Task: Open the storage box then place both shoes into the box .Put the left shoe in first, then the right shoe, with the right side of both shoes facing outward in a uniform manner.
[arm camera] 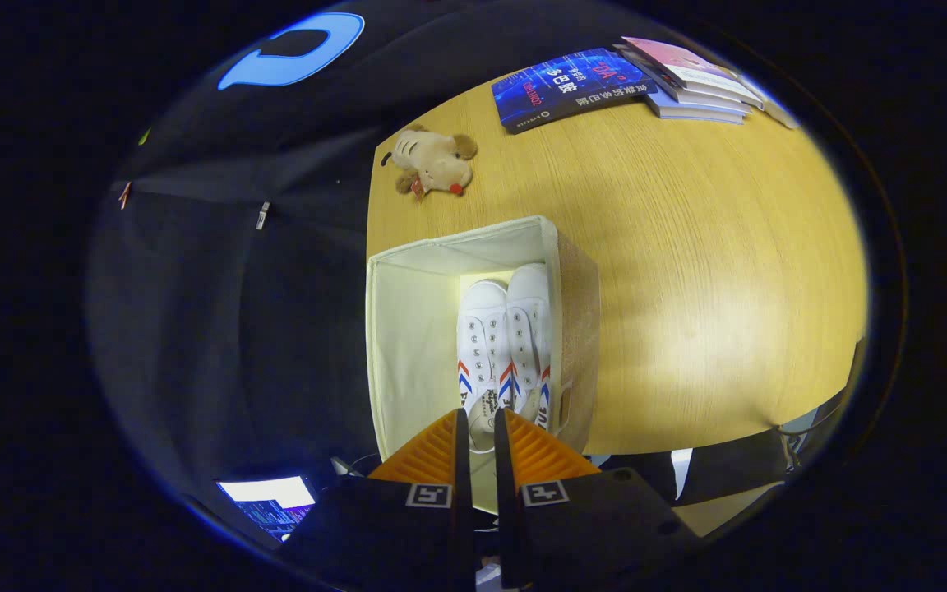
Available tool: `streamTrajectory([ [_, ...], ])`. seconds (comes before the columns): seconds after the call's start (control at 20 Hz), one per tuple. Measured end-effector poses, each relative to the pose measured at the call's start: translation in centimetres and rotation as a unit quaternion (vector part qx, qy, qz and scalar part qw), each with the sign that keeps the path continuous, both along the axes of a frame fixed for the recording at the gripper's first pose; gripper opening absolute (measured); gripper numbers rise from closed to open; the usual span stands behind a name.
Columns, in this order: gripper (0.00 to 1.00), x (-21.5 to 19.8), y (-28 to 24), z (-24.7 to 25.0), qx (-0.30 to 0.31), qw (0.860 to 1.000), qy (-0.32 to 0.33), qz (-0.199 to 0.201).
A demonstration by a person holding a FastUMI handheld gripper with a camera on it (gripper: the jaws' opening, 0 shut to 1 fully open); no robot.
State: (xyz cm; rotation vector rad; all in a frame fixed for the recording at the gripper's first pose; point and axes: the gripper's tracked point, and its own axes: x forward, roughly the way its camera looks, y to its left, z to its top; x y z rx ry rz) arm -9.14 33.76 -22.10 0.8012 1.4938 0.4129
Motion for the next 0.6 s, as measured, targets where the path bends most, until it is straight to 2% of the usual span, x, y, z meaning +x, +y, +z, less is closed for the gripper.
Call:
streamTrajectory([
  [0.05,0.30,-0.1,-0.1,0.0,0.002,1.000,-0.001,-0.002],
  [0.1,0.34,-0.1,-0.3,0.0,0.003,1.000,-0.004,-0.002],
  [0.15,0.47,-0.1,-0.6,0.1,0.004,1.000,-0.010,-0.002],
  [0.2,0.53,0.0,-0.9,0.1,0.005,1.000,-0.015,-0.001],
  [0.35,0.82,-0.3,-1.0,0.9,0.018,0.999,-0.029,0.001],
  [0.45,0.92,0.2,-1.0,1.9,0.036,0.998,-0.049,-0.005],
  [0.6,0.97,2.0,-2.2,3.4,0.045,0.993,-0.110,-0.021],
])
